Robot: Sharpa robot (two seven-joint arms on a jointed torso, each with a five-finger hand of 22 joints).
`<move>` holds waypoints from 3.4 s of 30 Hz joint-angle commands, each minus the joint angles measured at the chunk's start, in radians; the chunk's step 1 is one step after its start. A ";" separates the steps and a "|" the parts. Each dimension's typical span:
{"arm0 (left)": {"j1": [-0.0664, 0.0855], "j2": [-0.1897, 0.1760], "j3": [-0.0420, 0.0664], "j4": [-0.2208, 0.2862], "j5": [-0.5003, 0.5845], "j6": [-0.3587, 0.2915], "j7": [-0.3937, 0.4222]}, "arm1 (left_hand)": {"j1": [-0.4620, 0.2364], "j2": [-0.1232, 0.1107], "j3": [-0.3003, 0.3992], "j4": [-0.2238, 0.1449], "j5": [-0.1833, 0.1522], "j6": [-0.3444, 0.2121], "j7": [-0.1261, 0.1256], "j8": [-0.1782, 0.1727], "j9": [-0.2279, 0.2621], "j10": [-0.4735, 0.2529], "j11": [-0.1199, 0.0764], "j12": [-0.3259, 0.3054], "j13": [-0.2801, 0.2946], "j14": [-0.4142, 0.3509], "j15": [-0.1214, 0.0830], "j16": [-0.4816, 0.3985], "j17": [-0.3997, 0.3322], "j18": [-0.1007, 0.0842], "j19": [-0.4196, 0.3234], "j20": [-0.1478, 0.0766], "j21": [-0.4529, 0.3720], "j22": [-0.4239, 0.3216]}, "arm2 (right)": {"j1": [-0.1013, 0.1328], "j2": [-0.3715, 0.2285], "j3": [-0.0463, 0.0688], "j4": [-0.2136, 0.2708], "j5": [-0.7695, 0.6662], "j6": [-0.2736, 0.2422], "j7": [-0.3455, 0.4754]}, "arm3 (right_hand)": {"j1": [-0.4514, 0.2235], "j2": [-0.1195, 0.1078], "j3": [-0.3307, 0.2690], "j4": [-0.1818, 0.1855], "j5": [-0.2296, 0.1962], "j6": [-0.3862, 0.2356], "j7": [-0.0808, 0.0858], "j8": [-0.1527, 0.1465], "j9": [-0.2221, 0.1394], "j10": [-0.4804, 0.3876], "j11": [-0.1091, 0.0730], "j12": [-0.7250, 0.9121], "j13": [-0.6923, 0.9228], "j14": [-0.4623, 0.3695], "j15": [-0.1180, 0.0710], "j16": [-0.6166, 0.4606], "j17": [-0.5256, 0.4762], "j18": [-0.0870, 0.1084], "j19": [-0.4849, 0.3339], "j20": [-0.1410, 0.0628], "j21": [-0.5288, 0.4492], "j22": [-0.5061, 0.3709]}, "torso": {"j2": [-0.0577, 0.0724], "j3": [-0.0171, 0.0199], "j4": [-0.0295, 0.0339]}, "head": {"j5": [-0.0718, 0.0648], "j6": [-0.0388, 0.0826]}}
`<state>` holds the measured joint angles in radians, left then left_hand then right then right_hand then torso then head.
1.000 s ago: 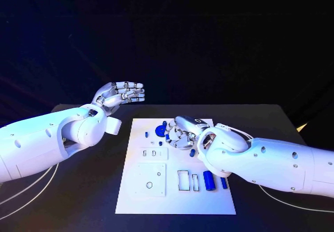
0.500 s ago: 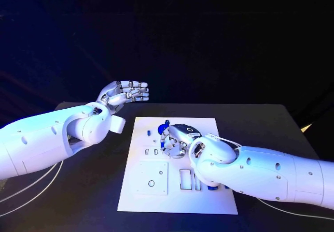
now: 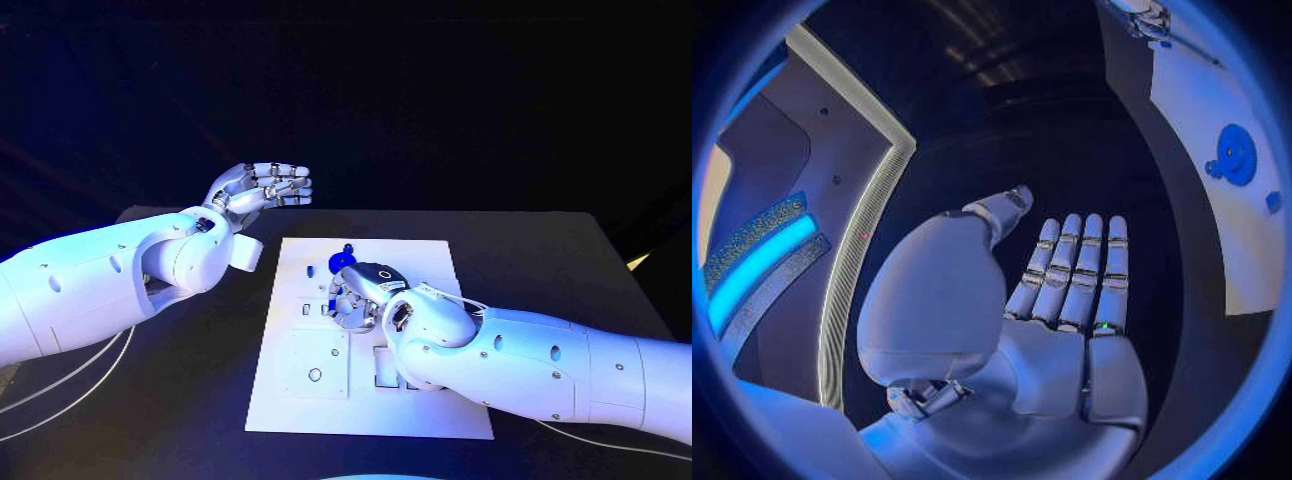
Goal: Assemble the parts on the task board
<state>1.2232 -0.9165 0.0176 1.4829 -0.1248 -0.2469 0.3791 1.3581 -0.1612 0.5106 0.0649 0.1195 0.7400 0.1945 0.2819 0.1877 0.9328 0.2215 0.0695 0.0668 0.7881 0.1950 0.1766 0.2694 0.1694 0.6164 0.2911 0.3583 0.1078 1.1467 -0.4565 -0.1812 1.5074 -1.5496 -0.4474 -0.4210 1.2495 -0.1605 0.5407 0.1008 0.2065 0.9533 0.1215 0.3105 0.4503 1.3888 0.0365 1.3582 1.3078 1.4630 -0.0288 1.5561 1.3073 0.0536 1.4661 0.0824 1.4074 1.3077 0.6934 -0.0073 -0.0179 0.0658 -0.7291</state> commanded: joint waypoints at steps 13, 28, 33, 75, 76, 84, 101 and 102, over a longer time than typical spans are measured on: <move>0.001 0.001 0.001 0.002 -0.003 0.027 0.003 | 0.003 0.005 -0.003 -0.001 -0.001 0.000 0.075 0.006 0.002 0.002 -0.001 0.005 0.001 0.008 -0.002 -0.004 -0.001 -0.010 0.009 -0.001 0.002 -0.001 | -0.014 0.012 -0.002 -0.022 -0.038 0.012 -0.004 | -0.012 -0.008 -0.007 0.001 -0.011 -0.009 0.000 0.001 0.050 -0.007 0.005 -0.007 0.031 0.098 0.003 -0.001 0.223 -0.010 0.005 -0.001 -0.012 0.143 | -0.002 -0.0007 -0.0005 | 0.003 -0.006; 0.001 0.000 0.001 -0.001 -0.004 0.032 0.003 | 0.003 0.005 -0.003 -0.001 -0.001 0.000 0.075 0.006 0.002 0.002 -0.001 0.005 0.001 0.008 -0.002 -0.004 -0.001 -0.010 0.009 -0.001 0.002 -0.001 | -0.015 0.015 -0.003 -0.024 -0.042 0.013 0.000 | -0.013 -0.015 -0.007 -0.001 -0.014 -0.016 0.003 -0.002 0.047 -0.009 0.007 -0.009 0.029 0.098 0.004 -0.001 0.223 -0.010 0.004 0.000 -0.014 0.142 | -0.001 -0.0018 0.0002 | 0.002 -0.007; 0.001 0.000 0.001 -0.002 -0.004 0.033 0.002 | 0.003 0.005 -0.003 -0.001 -0.001 0.000 0.075 0.006 0.002 0.002 -0.001 0.005 0.001 0.008 -0.002 -0.004 -0.001 -0.010 0.009 -0.001 0.002 -0.001 | -0.015 0.016 -0.004 -0.026 -0.042 0.017 0.002 | -0.018 -0.026 -0.009 -0.001 -0.018 -0.024 0.007 -0.007 0.044 -0.015 0.011 -0.013 0.026 0.098 0.007 -0.001 0.223 -0.009 0.002 0.002 -0.018 0.140 | -0.002 -0.0012 0.0002 | 0.001 -0.007; 0.001 0.002 -0.001 0.011 -0.119 -0.011 -0.078 | -0.014 0.003 -0.026 0.025 -0.004 0.023 0.058 0.033 0.014 0.047 -0.024 0.018 0.005 0.159 -0.043 0.064 0.043 0.015 0.166 -0.027 0.098 0.032 | 0.044 -0.117 0.007 0.131 0.023 -0.123 0.109 | 0.061 -0.058 -0.281 0.158 -0.086 -0.131 0.049 -0.054 -0.037 -0.097 0.052 -0.072 -0.042 0.093 0.044 -0.009 0.204 0.001 -0.017 0.037 -0.075 0.120 | -0.006 -0.0019 -0.0015 | 0.005 0.001; 0.001 0.003 -0.001 0.012 -0.128 -0.018 -0.093 | -0.015 0.002 -0.029 0.028 -0.004 0.026 0.055 0.037 0.016 0.055 -0.027 0.021 0.006 0.173 -0.048 0.076 0.052 0.015 0.175 -0.032 0.107 0.036 | 0.055 -0.135 0.008 0.147 0.046 -0.113 0.141 | 0.061 -0.059 -0.281 0.159 -0.086 -0.131 0.049 -0.054 -0.037 -0.096 0.052 -0.072 -0.042 0.093 0.044 -0.009 0.204 0.001 -0.017 0.037 -0.076 0.120 | -0.006 -0.0020 -0.0014 | 0.005 0.001; 0.001 0.006 0.000 0.012 -0.262 -0.007 -0.272 | -0.054 -0.008 -0.014 0.079 0.006 0.127 -0.018 0.158 0.090 0.257 -0.119 0.167 0.090 0.415 -0.156 0.479 0.327 0.012 0.329 -0.135 0.381 0.184 | 0.149 -0.310 0.012 0.250 0.220 0.031 0.334 | 0.125 -0.041 -0.258 0.160 -0.083 -0.140 0.049 -0.034 -0.039 -0.113 0.051 -0.082 -0.053 0.090 0.042 -0.015 0.190 0.011 -0.041 0.035 -0.123 0.096 | -0.020 -0.0037 -0.0045 | 0.007 -0.001; 0.025 0.044 0.006 0.052 -0.868 0.393 -0.822 | -0.256 0.065 -0.261 0.229 0.001 0.050 -0.097 0.510 0.370 0.160 -0.193 0.999 0.697 0.695 -0.225 1.245 1.059 -0.046 0.530 -0.204 0.945 0.796 | 0.187 -0.486 0.012 0.186 0.490 0.081 0.428 | 0.107 -0.048 -0.269 0.184 0.061 -0.132 0.043 0.012 -0.038 -0.105 0.045 -0.074 -0.053 0.083 0.037 -0.027 0.166 0.012 -0.043 0.031 -0.134 0.095 | -0.036 -0.0038 0.0009 | 0.015 -0.010; 0.026 0.050 0.006 0.050 -0.887 0.413 -0.834 | -0.257 0.070 -0.267 0.229 0.001 0.045 -0.101 0.527 0.386 0.171 -0.196 1.020 0.719 0.698 -0.229 1.249 1.065 -0.048 0.536 -0.206 0.951 0.808 | 0.187 -0.488 0.012 0.182 0.488 0.079 0.429 | 0.107 -0.048 -0.269 0.184 0.061 -0.132 0.043 0.012 -0.038 -0.105 0.045 -0.074 -0.053 0.083 0.037 -0.027 0.166 0.012 -0.043 0.031 -0.134 0.095 | -0.036 -0.0036 0.0013 | 0.015 -0.011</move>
<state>1.2480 -0.8700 0.0229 1.5334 -0.8515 0.0316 -0.3271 1.1058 -0.0907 0.2453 0.2940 0.1240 0.7830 0.0980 0.8053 0.5710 1.1039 0.0250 1.0873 0.7853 1.4668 -0.0304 1.4273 1.3082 0.1301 1.1546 0.0841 1.3108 0.9196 1.3330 -0.9440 -0.1695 1.6922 -1.0990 -0.3898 -0.0398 1.3609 -0.2082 0.2766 0.2862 0.2634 0.8214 0.1682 0.3173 0.4115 1.2807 0.0858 1.2834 1.2557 1.4665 0.0143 1.5322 1.3081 0.0536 1.4282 0.1129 1.2759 1.3074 0.6593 -0.0108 -0.0176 0.0803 -0.7381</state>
